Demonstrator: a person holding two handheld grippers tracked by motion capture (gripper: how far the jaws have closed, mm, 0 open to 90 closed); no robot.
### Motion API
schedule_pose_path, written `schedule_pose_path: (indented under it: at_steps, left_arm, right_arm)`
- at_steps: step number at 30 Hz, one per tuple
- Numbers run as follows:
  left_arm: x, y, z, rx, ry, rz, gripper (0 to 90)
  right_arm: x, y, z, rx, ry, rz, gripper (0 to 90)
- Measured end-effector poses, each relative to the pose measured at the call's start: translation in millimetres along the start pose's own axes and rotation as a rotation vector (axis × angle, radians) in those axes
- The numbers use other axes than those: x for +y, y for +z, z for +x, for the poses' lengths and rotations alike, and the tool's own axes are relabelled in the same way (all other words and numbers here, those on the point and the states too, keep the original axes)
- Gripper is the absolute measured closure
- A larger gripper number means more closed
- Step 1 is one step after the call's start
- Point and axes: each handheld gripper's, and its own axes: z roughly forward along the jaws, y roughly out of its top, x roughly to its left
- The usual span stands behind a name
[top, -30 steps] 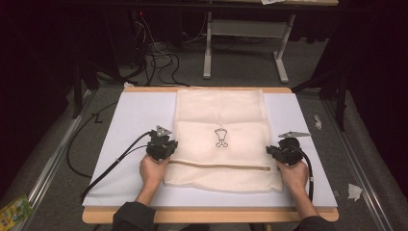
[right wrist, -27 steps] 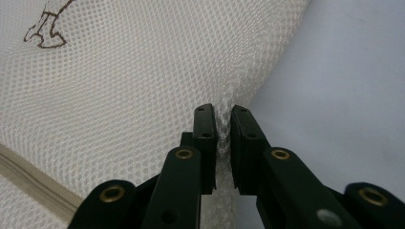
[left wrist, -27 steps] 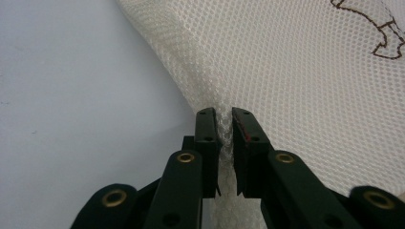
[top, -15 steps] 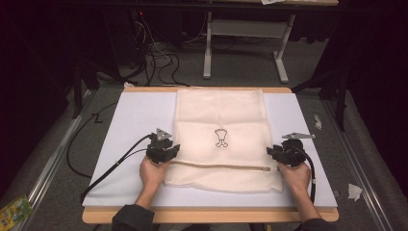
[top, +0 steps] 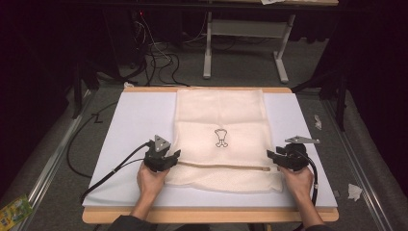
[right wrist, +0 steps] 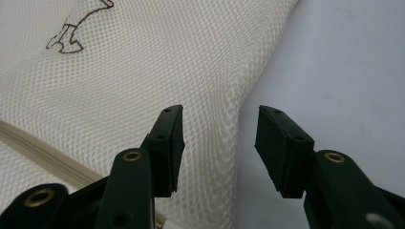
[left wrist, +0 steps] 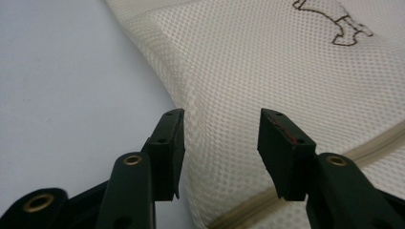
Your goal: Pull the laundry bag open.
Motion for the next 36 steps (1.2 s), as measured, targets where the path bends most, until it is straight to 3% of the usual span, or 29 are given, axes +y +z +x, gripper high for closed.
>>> schedule_pose_path:
  at_steps: [8, 23, 27, 36]
  left_arm:
    - [-10.7, -22.5, -15.0, -0.001, 0.028, -0.029, 47.6]
    - [-31.5, -37.2, -51.9, -0.149, 0.010, -0.040, 41.8]
    - [-31.6, -34.4, -65.8, -0.158, 0.075, -0.025, 41.6]
    - [-10.5, -22.3, -97.2, -0.231, 0.131, -0.021, 40.0]
  right_arm:
    - [-11.6, -10.8, -2.5, 0.016, 0.018, -0.003, 52.8]
    - [-24.8, -9.9, -1.0, 0.056, 0.021, 0.040, 56.2]
    - [-24.8, -5.4, 2.7, 0.059, 0.009, 0.056, 59.8]
    - [-20.1, -2.2, 1.9, 0.045, 0.005, 0.070, 60.4]
